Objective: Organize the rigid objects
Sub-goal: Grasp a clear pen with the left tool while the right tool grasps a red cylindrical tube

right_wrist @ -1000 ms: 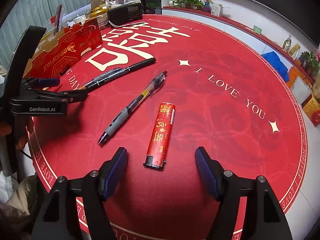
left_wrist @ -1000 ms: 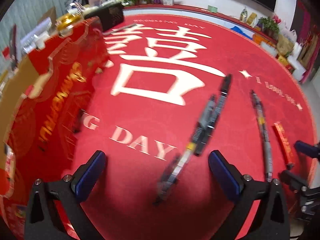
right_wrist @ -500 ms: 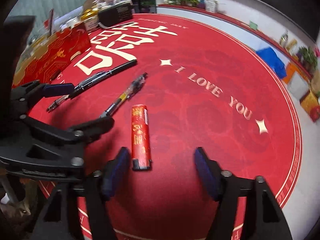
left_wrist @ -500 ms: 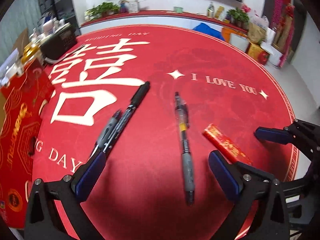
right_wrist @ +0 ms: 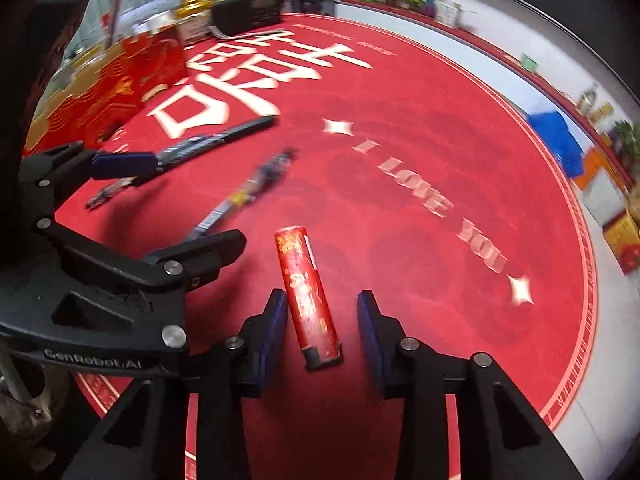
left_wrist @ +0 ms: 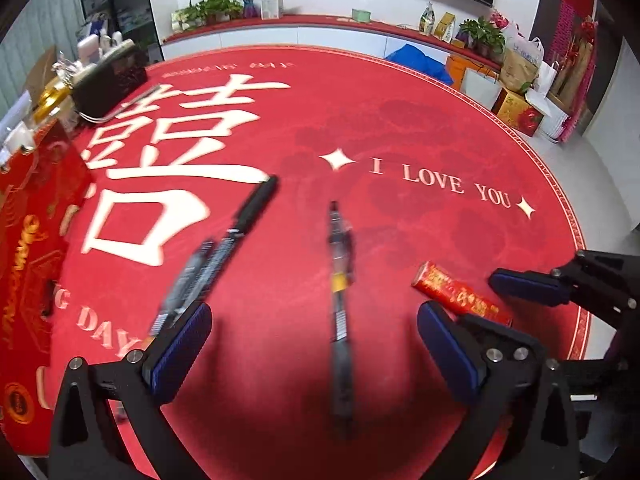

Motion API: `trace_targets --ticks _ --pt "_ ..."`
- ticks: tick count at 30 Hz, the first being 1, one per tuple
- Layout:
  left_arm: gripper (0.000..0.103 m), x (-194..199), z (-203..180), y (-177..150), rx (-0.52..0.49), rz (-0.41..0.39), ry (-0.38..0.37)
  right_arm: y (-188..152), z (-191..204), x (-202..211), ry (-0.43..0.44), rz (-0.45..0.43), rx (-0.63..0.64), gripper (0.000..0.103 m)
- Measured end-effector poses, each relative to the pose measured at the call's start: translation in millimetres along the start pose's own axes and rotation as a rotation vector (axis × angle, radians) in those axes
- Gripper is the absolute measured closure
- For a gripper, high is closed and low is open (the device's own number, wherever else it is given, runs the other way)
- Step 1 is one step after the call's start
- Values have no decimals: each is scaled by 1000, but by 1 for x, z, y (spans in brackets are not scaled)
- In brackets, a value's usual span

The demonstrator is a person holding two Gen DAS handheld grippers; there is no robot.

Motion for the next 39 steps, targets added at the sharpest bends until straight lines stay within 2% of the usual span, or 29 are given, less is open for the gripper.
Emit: trace_targets --ticks 4,6,8,13,19,21,23,28,32,33,36,37,38,39 --pt "0 -14 -10 1 36 40 -4 -5 -23 1 -11 18 -35 65" --pt "0 -17 -14 1 8 41 32 -5 -27 0 -5 27 -47 65" --pt "1 -17 -17 2 -6 31 36 -5 -29 -1 -6 30 -40 65" --pt "0 -17 -17 2 -22 21 26 -4 -23 -5 23 46 83 65" --pt "0 -17 -18 3 -21 5 27 3 -9 -6 29 33 316 65" --pt "0 -18 -19 3 -22 0 27 5 -8 -7 48 38 342 65" --pt "0 -18 -20 4 -21 0 27 7 -9 -8 76 61 335 65" --pt "0 -19 -20 4 -5 26 33 5 -17 -11 113 163 222 65" --pt "2 -19 -22 1 15 76 46 -1 -15 -9 87 218 197 81" --pt "3 -19 -22 0 19 86 50 -1 -15 -9 74 227 193 83" --pt "13 -16 -26 -1 21 113 50 -2 -18 -9 40 238 176 83" --pt "24 -13 -31 -1 10 119 45 -1 -18 -9 34 239 170 83" --pt "41 -11 -35 -1 -4 123 39 -1 -19 -9 27 239 165 83" --pt "51 -8 -40 -1 -17 126 32 -1 -21 -8 22 237 158 83"
Point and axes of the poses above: each gripper's, at about its wrist camera, not at the fingertips, and x roughly against the way its jaws point, z to its left, y to its top, the point moved 10 cm from there along -x, roughly the way its jaws point, and after that the axes turned 2 degrees about -z, right-handed, at the moved point
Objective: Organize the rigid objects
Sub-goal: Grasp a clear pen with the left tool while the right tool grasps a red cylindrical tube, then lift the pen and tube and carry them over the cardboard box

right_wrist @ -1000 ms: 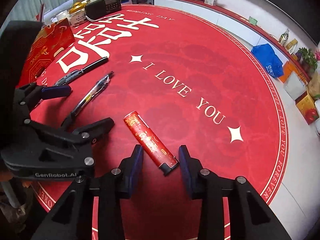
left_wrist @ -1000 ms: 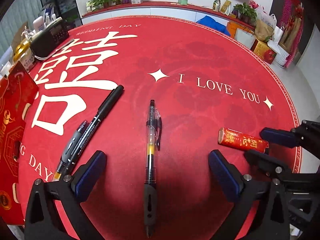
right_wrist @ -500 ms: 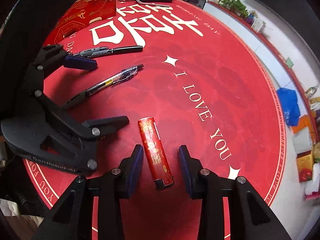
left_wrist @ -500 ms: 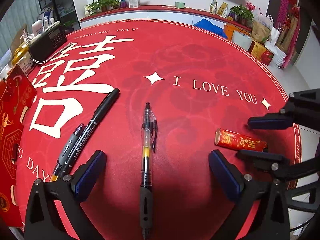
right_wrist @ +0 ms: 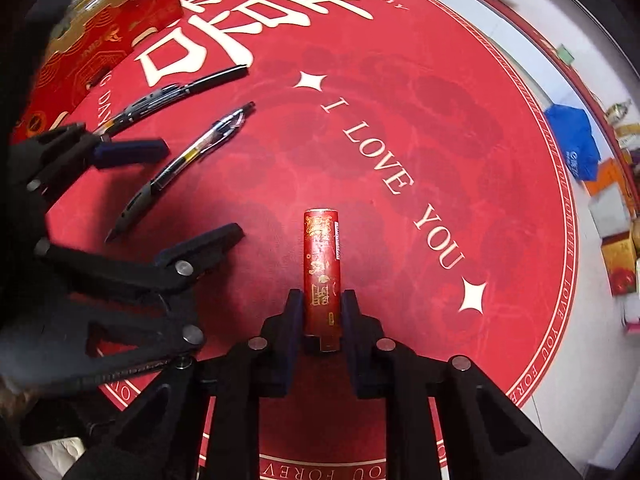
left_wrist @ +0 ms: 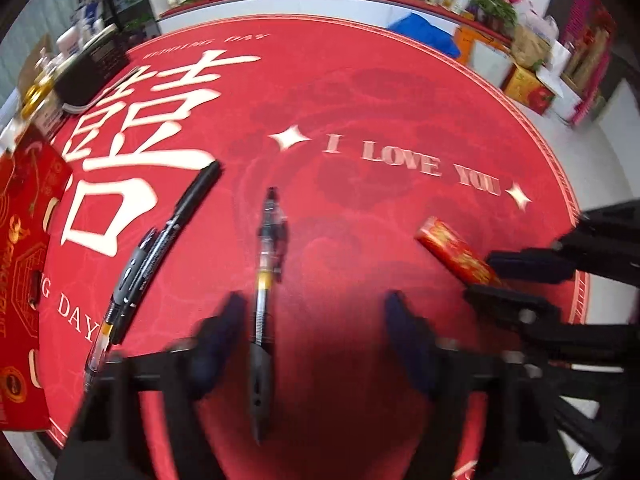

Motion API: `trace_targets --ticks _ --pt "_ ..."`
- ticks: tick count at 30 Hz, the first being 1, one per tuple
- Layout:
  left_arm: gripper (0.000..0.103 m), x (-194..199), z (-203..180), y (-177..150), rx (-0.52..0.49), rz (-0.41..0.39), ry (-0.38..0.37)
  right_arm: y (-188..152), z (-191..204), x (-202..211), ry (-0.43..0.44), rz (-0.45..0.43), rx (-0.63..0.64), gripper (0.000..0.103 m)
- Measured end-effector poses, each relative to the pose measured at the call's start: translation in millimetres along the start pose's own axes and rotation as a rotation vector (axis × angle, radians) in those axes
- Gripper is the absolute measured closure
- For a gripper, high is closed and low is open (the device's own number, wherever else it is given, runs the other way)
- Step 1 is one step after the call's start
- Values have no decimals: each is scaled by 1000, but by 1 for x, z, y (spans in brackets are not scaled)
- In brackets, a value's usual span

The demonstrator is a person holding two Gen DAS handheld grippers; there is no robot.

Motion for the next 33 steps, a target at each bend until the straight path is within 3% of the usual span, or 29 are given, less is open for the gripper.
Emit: trace_targets --ticks 2,4,15,33 --pt "86 2 -5 0 -17 11 -1 -3 -4 2 5 -1 -24 83" --pt "92 2 -8 0 -36 11 2 -5 -8 5 -5 -5 -36 83" --pt "92 16 -6 -2 -16 -10 -19 -4 -21 30 8 -57 -108 83" --pt "92 55 22 0 24 -96 -1 10 -6 59 30 -115 -131 83"
Point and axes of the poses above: each gripper's, at about its wrist camera, not at the fingertips, and x roughly against the way its jaws point, z to its left, y to its top, the point moved 10 cm from there along -x, roughly the way its jaws point, and after that the axes turned 2 degrees about -z, right-handed, at the moved point
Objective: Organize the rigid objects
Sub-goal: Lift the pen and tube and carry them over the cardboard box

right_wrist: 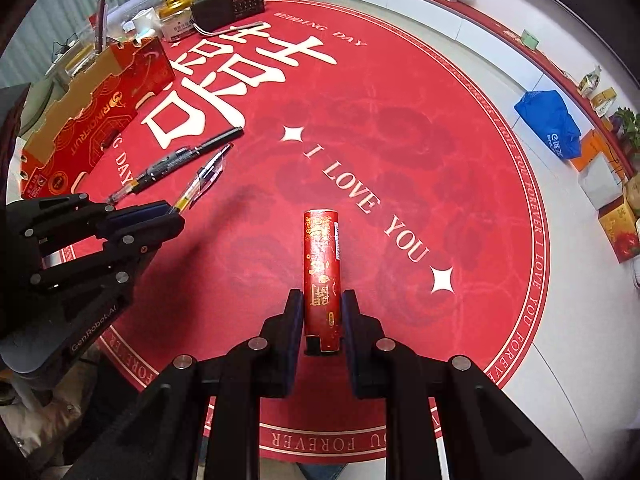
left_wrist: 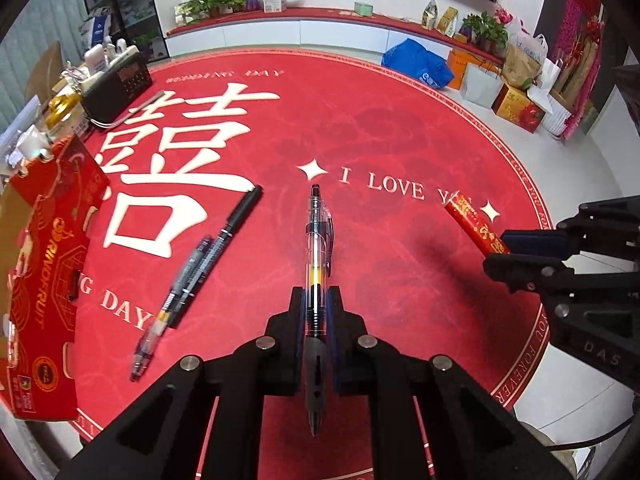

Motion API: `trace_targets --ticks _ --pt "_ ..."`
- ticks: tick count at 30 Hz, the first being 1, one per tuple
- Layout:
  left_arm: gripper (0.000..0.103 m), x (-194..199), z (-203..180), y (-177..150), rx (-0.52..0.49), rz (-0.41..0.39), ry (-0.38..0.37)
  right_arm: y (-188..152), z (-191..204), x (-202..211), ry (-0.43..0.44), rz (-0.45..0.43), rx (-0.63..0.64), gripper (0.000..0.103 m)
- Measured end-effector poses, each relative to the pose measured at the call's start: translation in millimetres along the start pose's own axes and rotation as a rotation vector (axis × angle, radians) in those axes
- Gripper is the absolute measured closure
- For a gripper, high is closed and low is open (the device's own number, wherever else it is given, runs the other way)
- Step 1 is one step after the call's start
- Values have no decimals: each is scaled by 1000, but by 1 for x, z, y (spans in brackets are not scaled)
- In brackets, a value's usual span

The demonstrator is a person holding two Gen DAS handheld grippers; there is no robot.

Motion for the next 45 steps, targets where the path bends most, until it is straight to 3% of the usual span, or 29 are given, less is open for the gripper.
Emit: trace_targets --ticks 9,18,27,36,40,45 --pt "92 24 33 10 39 -58 17 26 27 12 16 -31 37 83" --pt "92 54 90 20 115 -125 63 72 79 26 53 -70 111 83" --pt "92 89 175 21 237 -192 135 134 167 33 129 -115 218 83" --pt "92 119 288 -3 417 -225 253 193 280 30 282 -147 296 83" --pt "92 119 340 -17 498 -206 303 211 322 12 342 -113 296 83" --pt "92 96 376 -31 533 -147 334 225 346 -19 355 -72 262 83"
Point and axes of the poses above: each gripper's, at about its wrist camera, not at the fingertips, and x roughly against the way its jaws point, z to its left, y to its top, the point moved 10 cm from there along -x, roughly the way its jaws point, and after that the axes turned 2 degrees about -z, right-handed, at the moved point
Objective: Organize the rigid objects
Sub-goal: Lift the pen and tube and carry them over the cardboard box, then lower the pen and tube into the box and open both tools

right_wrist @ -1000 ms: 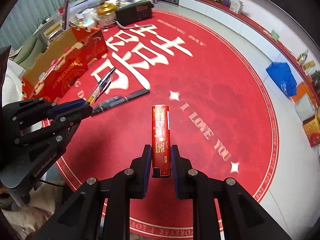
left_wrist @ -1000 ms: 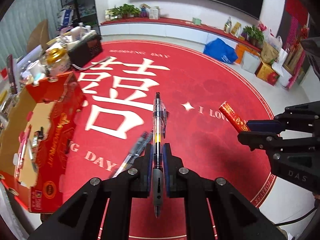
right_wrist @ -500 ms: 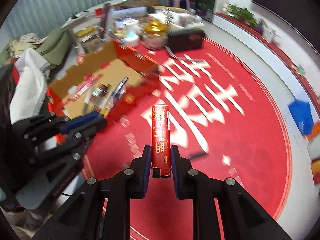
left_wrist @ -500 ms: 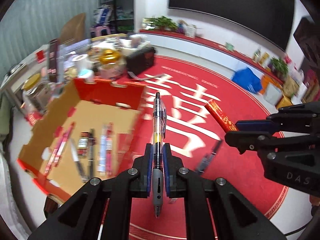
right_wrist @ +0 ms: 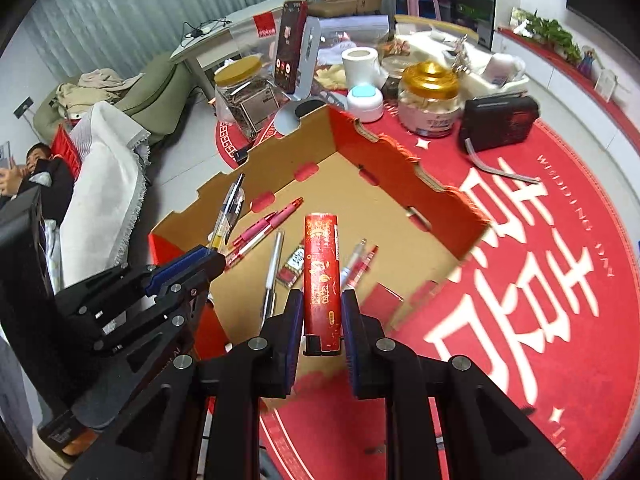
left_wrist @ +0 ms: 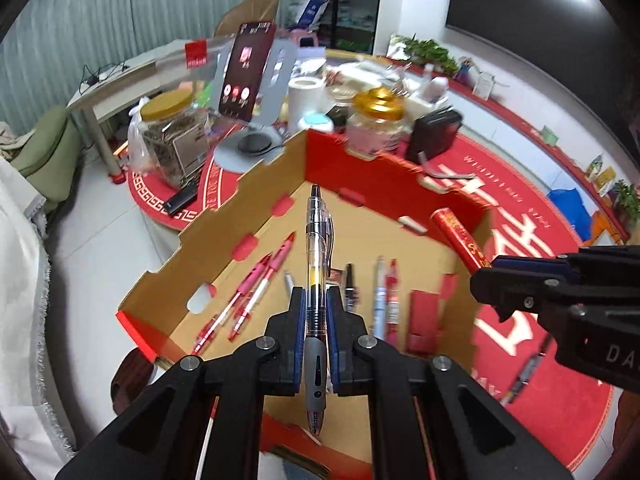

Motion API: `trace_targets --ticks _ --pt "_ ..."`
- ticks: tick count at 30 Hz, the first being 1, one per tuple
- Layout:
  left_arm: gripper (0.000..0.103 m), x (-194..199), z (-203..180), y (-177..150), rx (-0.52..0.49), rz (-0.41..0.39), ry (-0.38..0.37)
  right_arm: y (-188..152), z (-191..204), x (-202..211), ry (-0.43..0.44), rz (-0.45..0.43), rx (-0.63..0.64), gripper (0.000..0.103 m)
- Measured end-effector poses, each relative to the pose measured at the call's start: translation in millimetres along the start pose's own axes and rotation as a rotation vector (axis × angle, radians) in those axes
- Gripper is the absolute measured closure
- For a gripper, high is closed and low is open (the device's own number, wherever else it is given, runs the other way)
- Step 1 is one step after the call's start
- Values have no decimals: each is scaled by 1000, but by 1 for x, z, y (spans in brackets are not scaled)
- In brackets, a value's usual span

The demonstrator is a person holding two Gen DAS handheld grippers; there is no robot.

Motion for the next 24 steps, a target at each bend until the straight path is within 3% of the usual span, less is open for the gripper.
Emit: trace_targets --ticks 10,12,13,14,15,16,21,24 --pt "92 -57 0 -14 -19 111 23 -1 -13 -56 -40 90 -10 83" --pt "68 -63 1 -17 -27 123 32 -1 -18 -55 -62 74 -10 82" --pt "31 -65 2 -18 -24 120 34 -2 -22 -52 -66 69 -16 72" --pt "4 -66 4 -18 -19 115 38 -2 -24 -49 -65 60 -26 42" --pt "0 -63 5 -17 -7 101 33 -2 -28 -44 -66 35 -36 24" --pt "0 -59 5 -13 4 77 23 0 -30 -39 -65 9 -39 15" --pt "0 -41 6 -3 5 10 46 -1 -45 -2 -101 -80 -91 15" --pt "0 -28 -1 -4 5 -20 29 -21 -68 26 -148 -128 -164 15"
Point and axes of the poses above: each gripper's, at about its wrist camera, not at the fingertips, and x roughly against the way its jaws point, z to its left, y to its top, the point moved 10 cm from there along -x, roughly the way its jaws point, and after that the axes turned 2 degrees about -z, right-handed, at the moved point
